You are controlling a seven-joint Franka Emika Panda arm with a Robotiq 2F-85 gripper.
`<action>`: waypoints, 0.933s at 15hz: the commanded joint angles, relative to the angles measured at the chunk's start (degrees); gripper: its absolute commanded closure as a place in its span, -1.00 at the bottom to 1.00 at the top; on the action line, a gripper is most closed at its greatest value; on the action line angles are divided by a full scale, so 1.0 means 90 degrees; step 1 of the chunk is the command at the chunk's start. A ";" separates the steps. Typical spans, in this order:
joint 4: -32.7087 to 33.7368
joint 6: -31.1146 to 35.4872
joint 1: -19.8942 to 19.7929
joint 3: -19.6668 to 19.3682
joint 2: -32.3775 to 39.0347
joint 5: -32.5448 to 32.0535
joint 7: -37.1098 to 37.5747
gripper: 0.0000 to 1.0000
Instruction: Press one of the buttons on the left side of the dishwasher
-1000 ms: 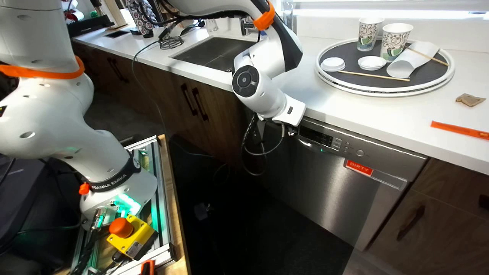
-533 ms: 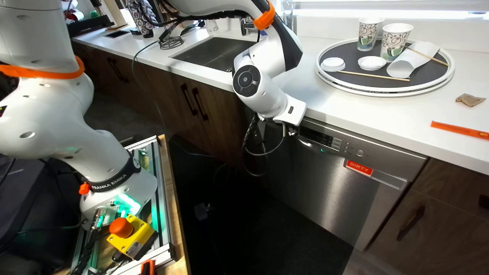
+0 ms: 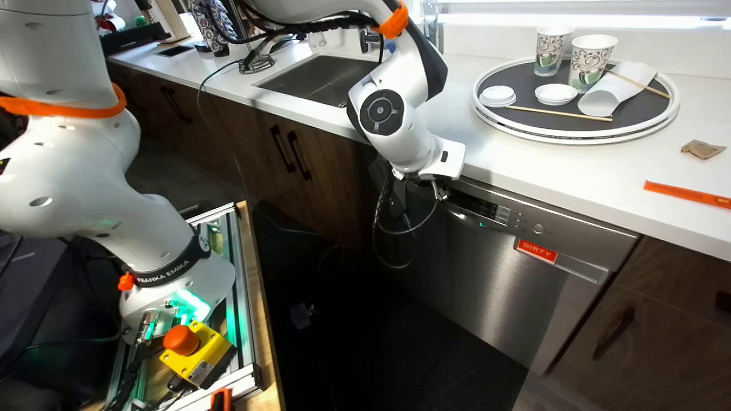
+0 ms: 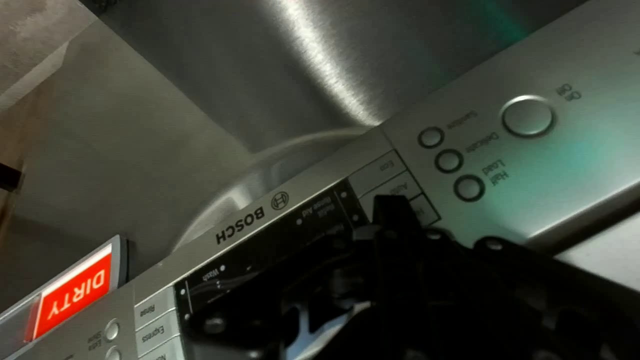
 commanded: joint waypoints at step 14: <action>-0.0670 0.0132 0.0725 -0.0787 -0.0188 -0.4042 0.1408 1.00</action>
